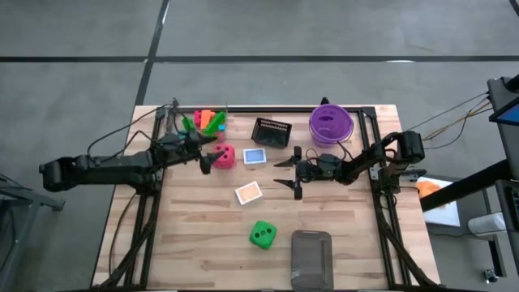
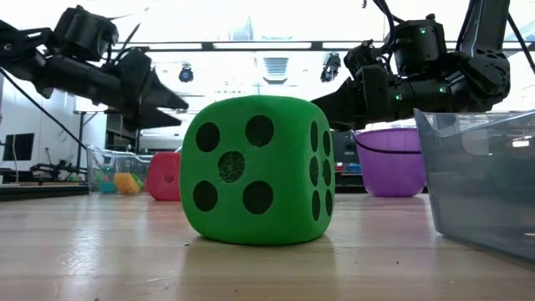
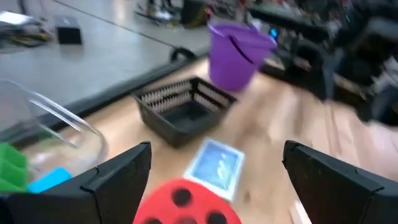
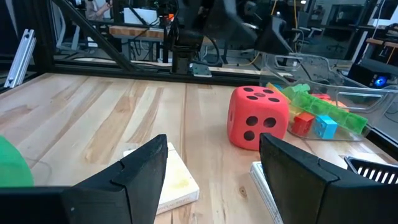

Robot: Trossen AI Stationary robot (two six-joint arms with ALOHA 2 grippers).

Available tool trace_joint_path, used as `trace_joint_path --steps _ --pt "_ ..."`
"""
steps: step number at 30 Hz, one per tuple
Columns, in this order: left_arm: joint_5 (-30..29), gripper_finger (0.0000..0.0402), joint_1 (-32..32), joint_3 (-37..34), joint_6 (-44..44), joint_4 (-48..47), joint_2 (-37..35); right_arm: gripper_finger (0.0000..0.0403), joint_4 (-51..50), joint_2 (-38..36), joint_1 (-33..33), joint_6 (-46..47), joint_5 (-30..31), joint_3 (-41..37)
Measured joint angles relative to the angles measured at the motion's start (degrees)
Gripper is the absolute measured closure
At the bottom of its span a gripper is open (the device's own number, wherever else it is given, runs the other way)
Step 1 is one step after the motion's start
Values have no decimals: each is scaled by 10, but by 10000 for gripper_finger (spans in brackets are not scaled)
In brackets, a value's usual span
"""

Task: Pick & Place Toys
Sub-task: Put the red dice into the black bin

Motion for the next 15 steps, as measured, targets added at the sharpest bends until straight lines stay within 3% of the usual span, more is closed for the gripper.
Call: trace_joint_path --steps 7,15 --pt "-3 35 -29 69 24 -180 5 151 0 0 0 0 0 3" --pt "-78 34 -89 142 82 -302 15 151 -5 0 0 -3 0 4"
